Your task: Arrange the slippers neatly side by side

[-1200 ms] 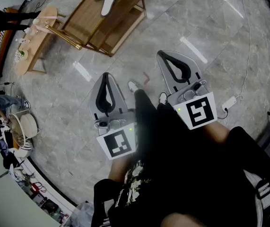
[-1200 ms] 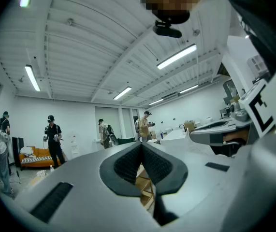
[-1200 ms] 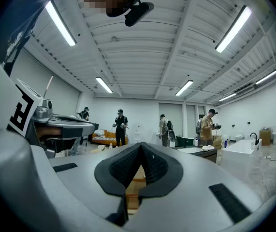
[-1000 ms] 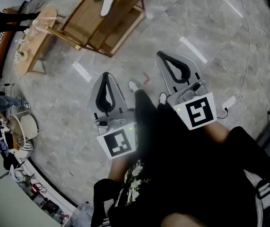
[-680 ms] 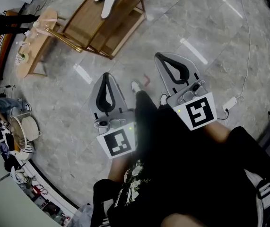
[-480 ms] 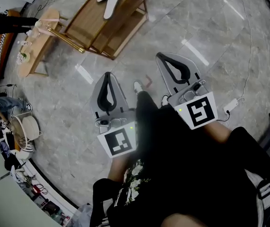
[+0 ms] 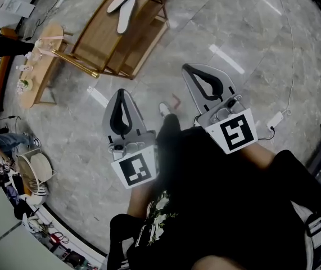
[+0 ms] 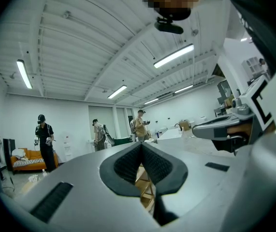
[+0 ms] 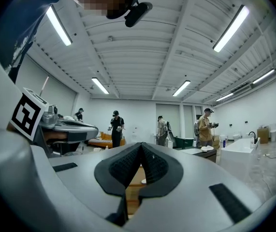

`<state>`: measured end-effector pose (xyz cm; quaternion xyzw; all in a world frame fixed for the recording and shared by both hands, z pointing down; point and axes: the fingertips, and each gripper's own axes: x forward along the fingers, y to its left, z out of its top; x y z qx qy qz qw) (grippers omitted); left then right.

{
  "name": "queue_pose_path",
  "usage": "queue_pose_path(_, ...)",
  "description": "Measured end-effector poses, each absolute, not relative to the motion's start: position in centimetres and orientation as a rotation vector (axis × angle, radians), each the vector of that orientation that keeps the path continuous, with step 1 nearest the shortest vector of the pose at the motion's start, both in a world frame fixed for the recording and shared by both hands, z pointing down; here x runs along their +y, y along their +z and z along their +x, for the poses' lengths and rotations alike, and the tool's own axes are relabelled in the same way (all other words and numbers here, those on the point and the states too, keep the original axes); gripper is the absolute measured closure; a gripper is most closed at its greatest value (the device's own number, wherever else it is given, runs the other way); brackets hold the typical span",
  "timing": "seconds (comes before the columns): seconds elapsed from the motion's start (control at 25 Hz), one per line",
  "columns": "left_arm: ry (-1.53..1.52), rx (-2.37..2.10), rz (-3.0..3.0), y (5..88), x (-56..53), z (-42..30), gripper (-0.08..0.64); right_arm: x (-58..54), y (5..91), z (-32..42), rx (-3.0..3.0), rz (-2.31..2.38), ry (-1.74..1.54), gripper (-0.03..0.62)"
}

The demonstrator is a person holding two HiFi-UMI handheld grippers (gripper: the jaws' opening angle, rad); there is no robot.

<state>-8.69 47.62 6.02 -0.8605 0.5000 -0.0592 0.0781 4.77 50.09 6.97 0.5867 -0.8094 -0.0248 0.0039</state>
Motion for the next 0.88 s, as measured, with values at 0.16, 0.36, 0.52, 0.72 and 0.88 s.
queue_pose_path(0.16,-0.164,1.465,-2.588,6.0,45.8,-8.3,0.558,48.7,7.3,4.7,-2.531,1.853,-0.071,0.594)
queue_pose_path(0.36,-0.158,1.445,-2.615,6.4,43.4,-9.4,0.558,46.4,7.7,3.8,-2.49,1.874,-0.057,0.594)
queue_pose_path(0.52,-0.143,1.438,-2.64,6.8,41.5,-10.2,0.558,44.8,7.9,3.2,-2.453,1.873,-0.054,0.594)
queue_pose_path(0.72,-0.145,1.427,-2.673,7.8,39.0,-11.4,0.558,42.6,8.2,1.8,-2.429,1.868,-0.051,0.594)
queue_pose_path(0.88,-0.138,1.409,-2.676,7.7,37.0,-12.5,0.558,40.8,8.2,0.6,-2.414,1.88,-0.052,0.594)
